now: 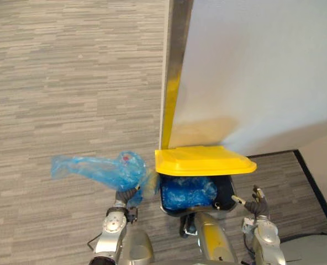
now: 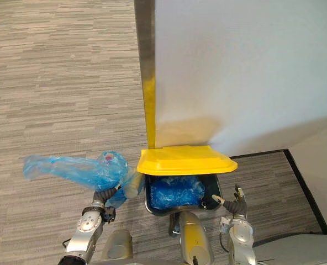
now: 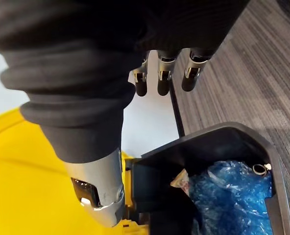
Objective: Gather rubbish on tea table into small bin, then transfer packed bag to large trash can.
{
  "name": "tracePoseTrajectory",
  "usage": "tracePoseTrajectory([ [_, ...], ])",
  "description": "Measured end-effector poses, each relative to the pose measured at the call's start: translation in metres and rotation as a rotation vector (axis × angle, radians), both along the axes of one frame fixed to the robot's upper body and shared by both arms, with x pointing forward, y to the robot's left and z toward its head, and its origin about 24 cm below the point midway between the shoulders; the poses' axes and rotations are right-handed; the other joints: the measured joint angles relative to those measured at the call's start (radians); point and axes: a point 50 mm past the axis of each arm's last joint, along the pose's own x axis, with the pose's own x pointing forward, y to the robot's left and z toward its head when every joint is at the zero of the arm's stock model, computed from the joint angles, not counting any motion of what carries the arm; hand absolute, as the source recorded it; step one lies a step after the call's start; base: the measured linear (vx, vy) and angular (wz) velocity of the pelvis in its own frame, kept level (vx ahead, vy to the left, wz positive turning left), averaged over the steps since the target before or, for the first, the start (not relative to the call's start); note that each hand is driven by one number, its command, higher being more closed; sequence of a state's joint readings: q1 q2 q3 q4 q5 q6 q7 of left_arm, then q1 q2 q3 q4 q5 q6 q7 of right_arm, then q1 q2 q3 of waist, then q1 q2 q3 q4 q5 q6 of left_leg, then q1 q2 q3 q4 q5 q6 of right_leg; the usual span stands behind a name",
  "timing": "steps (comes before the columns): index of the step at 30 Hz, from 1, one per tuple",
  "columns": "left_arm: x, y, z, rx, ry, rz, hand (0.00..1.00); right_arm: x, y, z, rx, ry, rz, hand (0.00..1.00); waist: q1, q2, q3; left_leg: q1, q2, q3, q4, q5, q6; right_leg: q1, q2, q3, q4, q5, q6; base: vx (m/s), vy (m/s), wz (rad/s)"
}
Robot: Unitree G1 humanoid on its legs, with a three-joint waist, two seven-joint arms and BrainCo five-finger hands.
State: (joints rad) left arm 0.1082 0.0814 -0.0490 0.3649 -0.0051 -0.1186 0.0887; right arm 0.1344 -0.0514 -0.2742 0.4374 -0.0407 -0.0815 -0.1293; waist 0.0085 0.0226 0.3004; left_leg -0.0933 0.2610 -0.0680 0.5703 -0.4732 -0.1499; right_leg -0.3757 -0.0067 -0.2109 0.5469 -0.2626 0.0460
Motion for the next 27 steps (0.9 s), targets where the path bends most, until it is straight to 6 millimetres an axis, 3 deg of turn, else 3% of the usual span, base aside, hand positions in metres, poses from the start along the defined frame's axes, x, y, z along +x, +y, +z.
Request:
tracePoseTrajectory([
  [3, -0.009, 0.006, -0.006, 0.015, 0.030, 0.007, 1.00, 0.007, 0.016, -0.006, 0.025, 0.022, 0.064, 0.00, 0.004, -0.004, -0.012, -0.019, 0.005, -0.029, -0.047, 0.016, -0.010, 0.003, 0.005, -0.005, -0.048, 0.028, 0.012, -0.12, -0.080, 0.29],
  [4, -0.016, 0.014, -0.010, 0.043, 0.058, 0.009, 1.00, 0.011, 0.028, -0.007, 0.029, 0.026, 0.118, 0.00, 0.004, -0.022, -0.022, -0.019, -0.003, -0.040, -0.069, 0.025, -0.025, -0.004, 0.023, 0.034, -0.058, 0.034, -0.013, -0.09, -0.170, 0.37],
  [6, -0.026, 0.019, -0.016, 0.067, 0.095, 0.008, 1.00, 0.024, 0.039, -0.001, 0.028, -0.003, 0.171, 0.00, 0.005, -0.025, -0.050, -0.019, -0.003, -0.055, -0.135, 0.070, -0.056, -0.003, 0.025, 0.013, -0.102, 0.044, -0.008, -0.06, -0.194, 0.38],
  [9, -0.027, 0.011, -0.018, 0.045, 0.099, 0.002, 1.00, 0.058, 0.050, 0.021, -0.002, -0.107, 0.250, 0.00, 0.006, 0.003, -0.071, -0.090, -0.016, -0.044, -0.006, 0.077, -0.055, -0.019, 0.031, -0.031, -0.120, 0.070, -0.009, -0.07, -0.082, 0.27],
  [10, -0.025, 0.005, -0.018, 0.038, 0.094, -0.024, 1.00, 0.072, 0.056, 0.031, -0.011, -0.150, 0.279, 0.00, 0.009, 0.007, -0.074, -0.094, -0.004, -0.034, -0.029, 0.061, -0.019, -0.029, 0.038, -0.034, -0.112, 0.071, -0.007, -0.08, -0.026, 0.18],
  [14, -0.022, -0.004, -0.015, 0.040, 0.073, -0.092, 1.00, 0.114, 0.078, 0.072, -0.047, -0.302, 0.376, 0.00, 0.011, -0.006, -0.078, -0.098, -0.019, -0.060, -0.112, 0.104, -0.050, -0.035, 0.044, -0.022, -0.160, 0.089, -0.011, -0.04, -0.106, 0.33],
  [15, -0.021, -0.009, -0.013, 0.030, 0.057, -0.103, 1.00, 0.129, 0.082, 0.090, -0.084, -0.364, 0.405, 0.00, 0.017, 0.006, -0.076, -0.116, -0.018, -0.058, -0.069, 0.107, -0.048, -0.045, 0.046, -0.032, -0.166, 0.097, -0.022, -0.01, -0.049, 0.11],
  [17, -0.013, -0.019, -0.005, 0.021, 0.012, -0.140, 1.00, 0.147, 0.081, 0.115, -0.142, -0.430, 0.436, 0.00, 0.039, 0.022, -0.062, -0.138, -0.010, -0.052, -0.051, 0.104, -0.042, -0.052, 0.064, -0.037, -0.169, 0.107, -0.028, -0.04, -0.032, -0.02],
  [23, 0.001, -0.039, 0.018, -0.016, -0.107, -0.214, 1.00, 0.163, 0.071, 0.136, -0.232, -0.463, 0.462, 0.00, 0.037, 0.012, -0.019, -0.147, -0.016, -0.057, -0.079, 0.114, -0.042, -0.052, 0.058, -0.043, -0.199, 0.127, -0.014, -0.01, -0.010, 0.05],
  [27, 0.015, -0.065, 0.044, -0.059, -0.230, -0.321, 1.00, 0.167, 0.059, 0.147, -0.292, -0.474, 0.466, 0.00, 0.035, 0.013, -0.001, -0.163, -0.016, -0.063, -0.080, 0.116, -0.045, -0.064, 0.057, -0.050, -0.199, 0.128, -0.016, 0.05, 0.003, 0.03],
])
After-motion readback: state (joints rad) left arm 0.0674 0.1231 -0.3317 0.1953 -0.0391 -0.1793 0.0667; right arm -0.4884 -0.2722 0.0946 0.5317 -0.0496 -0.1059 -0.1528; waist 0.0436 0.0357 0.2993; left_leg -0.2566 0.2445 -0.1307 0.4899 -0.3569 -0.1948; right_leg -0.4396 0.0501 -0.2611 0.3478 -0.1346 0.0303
